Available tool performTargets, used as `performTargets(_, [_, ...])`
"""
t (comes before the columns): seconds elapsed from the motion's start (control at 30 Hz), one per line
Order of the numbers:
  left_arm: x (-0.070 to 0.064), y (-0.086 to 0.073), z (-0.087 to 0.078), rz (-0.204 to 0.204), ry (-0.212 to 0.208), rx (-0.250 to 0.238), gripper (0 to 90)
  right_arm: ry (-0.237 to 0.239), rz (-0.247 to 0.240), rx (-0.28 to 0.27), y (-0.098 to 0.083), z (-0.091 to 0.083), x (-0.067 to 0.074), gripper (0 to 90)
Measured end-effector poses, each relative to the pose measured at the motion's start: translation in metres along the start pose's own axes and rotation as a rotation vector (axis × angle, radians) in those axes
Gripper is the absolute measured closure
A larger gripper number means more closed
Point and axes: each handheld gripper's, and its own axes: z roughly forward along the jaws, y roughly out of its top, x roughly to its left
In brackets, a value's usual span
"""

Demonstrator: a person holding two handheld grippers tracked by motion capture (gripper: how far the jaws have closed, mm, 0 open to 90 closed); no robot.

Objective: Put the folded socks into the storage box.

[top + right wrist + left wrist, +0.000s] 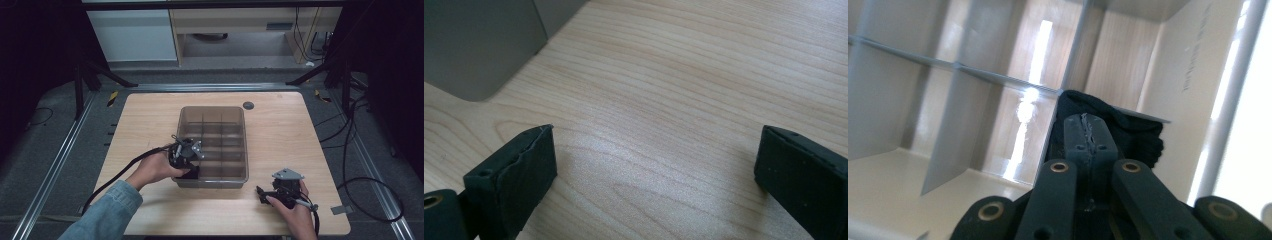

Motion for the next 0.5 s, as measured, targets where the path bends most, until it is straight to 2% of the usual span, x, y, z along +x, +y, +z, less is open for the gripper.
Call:
performTargets(0.13, [-0.002,0.001,0.006,0.018,0.028,0.038,89.7,0.000,0.000,0.000,0.000,0.000,0.000,3.6])
performTargets(0.3, [-0.004,0.002,0.016,0.033,0.031,0.081,89.8,-0.001,0.001,0.000,0.000,0.000,0.000,3.7])
performTargets(0.5, [-0.003,0.002,0.019,0.032,0.018,0.081,89.7,0.000,0.000,0.000,0.000,0.000,0.000,3.6])
